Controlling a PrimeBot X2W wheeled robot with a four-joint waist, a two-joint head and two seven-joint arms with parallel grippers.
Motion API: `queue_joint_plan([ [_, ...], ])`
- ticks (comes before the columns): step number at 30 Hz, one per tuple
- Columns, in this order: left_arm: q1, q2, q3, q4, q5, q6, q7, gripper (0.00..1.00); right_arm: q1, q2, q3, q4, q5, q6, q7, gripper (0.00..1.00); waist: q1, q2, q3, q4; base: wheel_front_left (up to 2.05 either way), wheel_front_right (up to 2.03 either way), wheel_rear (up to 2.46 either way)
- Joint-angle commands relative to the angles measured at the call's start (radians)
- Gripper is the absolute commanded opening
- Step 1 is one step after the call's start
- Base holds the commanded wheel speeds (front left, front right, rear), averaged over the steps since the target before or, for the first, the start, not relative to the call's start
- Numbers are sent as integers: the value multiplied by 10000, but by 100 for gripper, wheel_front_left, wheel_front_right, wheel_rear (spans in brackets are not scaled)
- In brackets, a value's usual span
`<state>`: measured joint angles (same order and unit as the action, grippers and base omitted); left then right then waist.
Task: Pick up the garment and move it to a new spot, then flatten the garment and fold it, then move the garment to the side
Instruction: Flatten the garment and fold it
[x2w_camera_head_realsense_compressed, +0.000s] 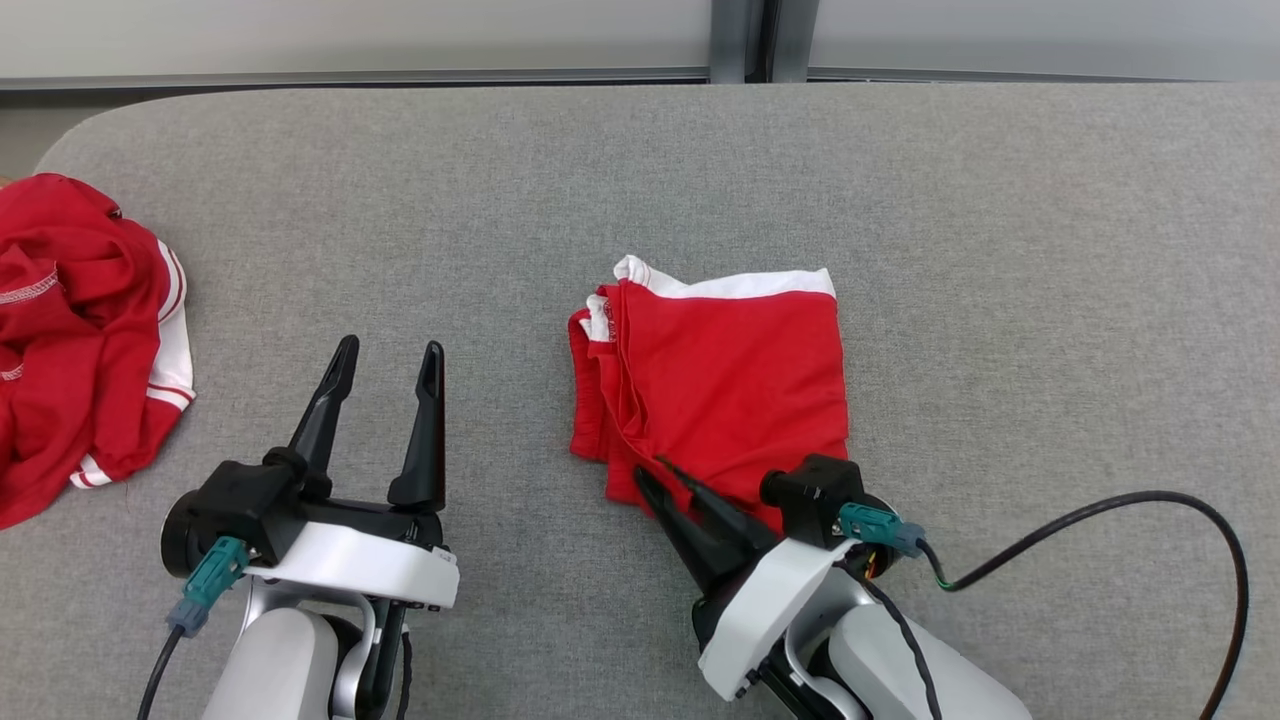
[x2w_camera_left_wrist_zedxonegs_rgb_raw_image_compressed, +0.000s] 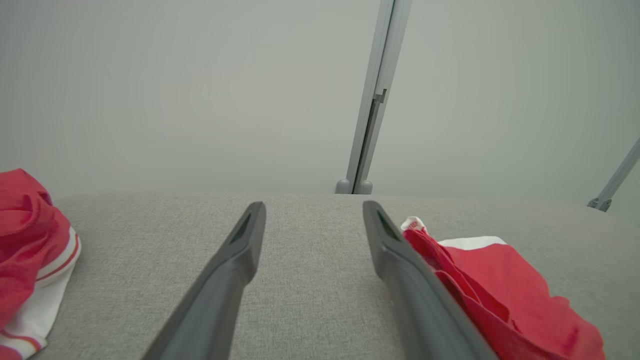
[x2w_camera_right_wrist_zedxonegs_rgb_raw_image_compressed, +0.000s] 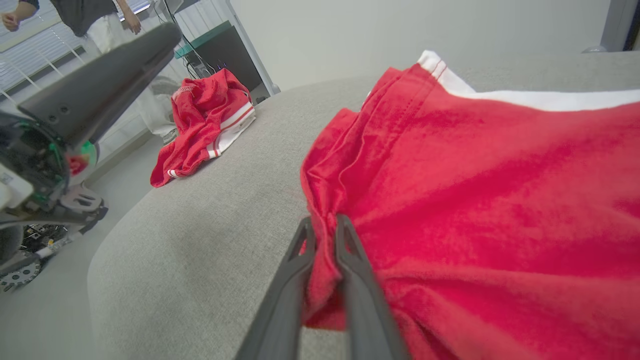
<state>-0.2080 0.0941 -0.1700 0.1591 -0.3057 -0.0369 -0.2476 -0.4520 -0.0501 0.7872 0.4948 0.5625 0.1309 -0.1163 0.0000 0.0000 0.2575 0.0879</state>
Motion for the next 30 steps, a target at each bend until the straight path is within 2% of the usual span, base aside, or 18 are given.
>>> queue_joint_plan([
  [1, -65, 45, 30, 17, -17, 68, -56, 100, -228, -13, 141, 3, 75, -3, -196, 100, 0, 0, -24, -6, 0, 0, 0],
  [5, -6, 80, 32, 42, 28, 112, -74, 100, -617, -51, 507, -406, -268, -3, -863, 100, 0, 0, -101, -62, 0, 0, 0],
  [9, 74, 136, 50, 54, 64, 157, -89, 100, -639, -265, 153, -949, -535, -3, -1235, 100, 0, 0, -190, -143, 0, 0, 0],
  [13, 163, 265, 119, 0, 49, 229, -89, 100, -215, -615, -1380, -1758, -1002, -3, -1427, 100, 0, 0, -346, -262, 0, 0, 0],
  [18, 376, 442, 273, -151, 11, 361, -92, 100, 728, -1113, -3978, -2597, -1746, -3, -1463, 100, 0, 0, -550, -390, 0, 0, 0],
  [22, 554, 559, 362, -262, 2, 466, -56, 100, 1676, -1270, -5585, -3083, -2250, -3, -1138, 100, 0, 0, -748, -495, 0, 0, 0],
  [26, 873, 698, 399, -348, 13, 554, 41, 100, 2616, -1209, -6602, -3540, -2562, -3, -724, 100, 0, 0, -1005, -609, 0, 0, 0],
  [30, 1241, 803, 407, -440, 13, 625, 142, 100, 3335, -1085, -6986, -4024, -2742, -3, -325, 100, 0, 0, -1336, -695, 0, 0, 0],
])
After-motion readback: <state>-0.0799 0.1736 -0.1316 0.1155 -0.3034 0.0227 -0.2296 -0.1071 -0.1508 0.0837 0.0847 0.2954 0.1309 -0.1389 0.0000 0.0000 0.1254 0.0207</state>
